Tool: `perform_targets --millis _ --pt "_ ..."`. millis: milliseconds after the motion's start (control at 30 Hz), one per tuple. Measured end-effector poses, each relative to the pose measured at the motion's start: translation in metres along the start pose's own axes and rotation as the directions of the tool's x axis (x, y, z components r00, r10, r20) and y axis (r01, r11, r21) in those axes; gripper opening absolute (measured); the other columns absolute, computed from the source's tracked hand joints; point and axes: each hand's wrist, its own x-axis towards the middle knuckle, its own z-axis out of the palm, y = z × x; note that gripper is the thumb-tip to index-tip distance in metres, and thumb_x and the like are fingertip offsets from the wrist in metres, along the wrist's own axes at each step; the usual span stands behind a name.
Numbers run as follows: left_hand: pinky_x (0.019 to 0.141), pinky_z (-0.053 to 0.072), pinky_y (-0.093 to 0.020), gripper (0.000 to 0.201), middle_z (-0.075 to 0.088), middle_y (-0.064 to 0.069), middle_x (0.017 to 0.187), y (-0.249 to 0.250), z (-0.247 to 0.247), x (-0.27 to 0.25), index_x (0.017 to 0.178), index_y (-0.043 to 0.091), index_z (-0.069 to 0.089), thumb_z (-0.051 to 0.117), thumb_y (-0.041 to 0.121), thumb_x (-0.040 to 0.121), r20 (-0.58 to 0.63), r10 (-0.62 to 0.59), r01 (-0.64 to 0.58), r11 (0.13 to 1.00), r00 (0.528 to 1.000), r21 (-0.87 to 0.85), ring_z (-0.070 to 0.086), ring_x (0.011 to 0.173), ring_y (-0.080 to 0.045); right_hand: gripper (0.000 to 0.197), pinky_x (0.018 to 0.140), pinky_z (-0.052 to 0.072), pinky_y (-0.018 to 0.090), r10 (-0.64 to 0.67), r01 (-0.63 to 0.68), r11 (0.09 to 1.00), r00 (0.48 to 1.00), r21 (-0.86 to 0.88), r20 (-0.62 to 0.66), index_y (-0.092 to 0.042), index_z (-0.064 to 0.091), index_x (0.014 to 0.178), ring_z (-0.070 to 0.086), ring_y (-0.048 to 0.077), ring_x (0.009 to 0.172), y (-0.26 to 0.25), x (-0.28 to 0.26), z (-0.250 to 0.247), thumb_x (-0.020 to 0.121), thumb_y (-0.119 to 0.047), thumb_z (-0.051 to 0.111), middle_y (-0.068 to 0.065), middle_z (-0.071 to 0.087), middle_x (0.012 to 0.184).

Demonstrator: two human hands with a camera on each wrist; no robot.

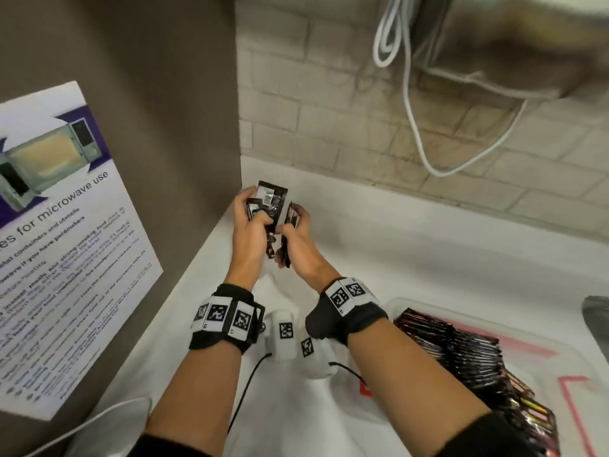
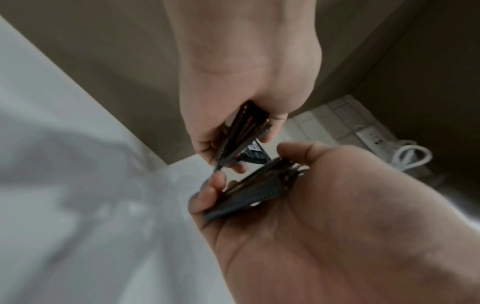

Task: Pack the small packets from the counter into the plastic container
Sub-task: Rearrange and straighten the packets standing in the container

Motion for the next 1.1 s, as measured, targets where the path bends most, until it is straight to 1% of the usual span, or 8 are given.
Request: perform_targets --millis 233,433,567,633,733,833,967,1100 --pt "0.090 0.056 -0.037 0.026 0.071 0.008 0.103 0.010 0.060 -0.038 0.111 0.030 0.063 0.057 0.045 0.091 0.056 0.171 -0.179 0.957 0.984 0.228 0.067 0.098 -0.009 0.058 0.045 0.041 0.027 -0.140 0.147 0.989 0.972 0.024 -0.187 -0.036 0.010 0.150 0.056 0.011 0.061 -0.021 -0.050 -0.034 0.102 -0.020 0.038 0.016 0.060 0.105" --pt "0.072 0.054 -0.028 0.031 0.072 0.005 0.084 0.016 0.112 -0.079 0.095 0.018 0.070 0.059 0.047 0.095 0.157 0.264 -0.303 0.895 0.952 0.327 0.068 0.079 -0.007 0.067 0.068 0.048 0.034 -0.132 0.117 0.991 0.937 -0.065 -0.324 -0.033 0.008 0.152 0.058 0.038 0.110 -0.025 -0.082 -0.082 0.096 -0.054 0.038 0.020 0.042 0.144" --pt "0.060 0.042 -0.011 0.052 0.067 0.008 0.080 0.018 0.143 -0.108 0.090 0.019 0.062 0.042 0.067 0.095 0.368 0.251 -0.391 0.839 0.895 0.378 0.062 0.073 0.003 0.061 0.093 0.047 0.040 -0.215 0.225 0.974 0.878 -0.028 -0.427 -0.015 0.024 0.142 0.055 0.025 0.112 -0.029 -0.109 -0.116 0.098 -0.056 0.032 0.009 0.052 0.126" --pt "0.067 0.045 -0.023 0.062 0.063 0.007 0.088 0.016 0.156 -0.121 0.097 0.017 0.057 0.031 0.073 0.093 0.471 0.206 -0.432 0.787 0.857 0.441 0.060 0.080 -0.002 0.038 0.085 0.043 0.034 -0.230 0.255 0.967 0.872 0.000 -0.432 -0.017 0.027 0.122 0.047 0.014 0.098 -0.029 -0.121 -0.134 0.104 -0.051 0.027 0.002 0.044 0.111" --pt "0.079 0.050 -0.038 0.072 0.059 -0.003 0.103 0.013 0.169 -0.137 0.107 0.015 0.050 0.025 0.080 0.088 0.600 0.079 -0.447 0.746 0.796 0.495 0.061 0.094 -0.018 0.027 0.105 0.040 0.046 -0.192 0.235 0.970 0.894 0.059 -0.406 -0.023 0.023 0.118 0.037 0.019 0.112 -0.023 -0.142 -0.157 0.106 -0.047 0.022 0.004 0.031 0.122" --pt "0.068 0.058 -0.037 0.072 0.060 -0.008 0.109 0.014 0.176 -0.149 0.108 0.015 0.043 0.031 0.081 0.082 0.732 -0.101 -0.391 0.791 0.674 0.470 0.067 0.094 -0.019 0.062 0.076 0.051 0.035 -0.137 0.206 0.968 0.914 0.146 -0.382 -0.009 0.042 0.137 0.052 0.024 0.105 -0.021 -0.170 -0.170 0.104 -0.052 0.011 0.017 0.053 0.123" --pt "0.087 0.058 -0.034 0.056 0.056 0.000 0.128 0.014 0.179 -0.160 0.127 0.021 0.042 0.059 0.057 0.088 0.797 -0.364 -0.195 0.842 0.482 0.503 0.064 0.111 -0.011 0.072 0.115 0.032 0.052 -0.018 0.175 0.926 0.906 0.335 -0.423 -0.012 0.011 0.157 0.035 0.030 0.143 -0.007 -0.187 -0.178 0.102 -0.057 0.013 0.019 0.029 0.158" --pt "0.095 0.053 -0.050 0.071 0.055 -0.010 0.124 0.016 0.182 -0.173 0.130 0.020 0.037 0.066 0.024 0.066 0.772 -0.442 -0.296 0.743 0.457 0.600 0.059 0.113 -0.025 0.066 0.120 0.027 0.046 -0.003 0.182 0.894 0.915 0.408 -0.403 -0.022 0.010 0.159 0.037 0.024 0.143 -0.001 -0.197 -0.186 0.102 -0.055 0.018 0.014 0.032 0.158"
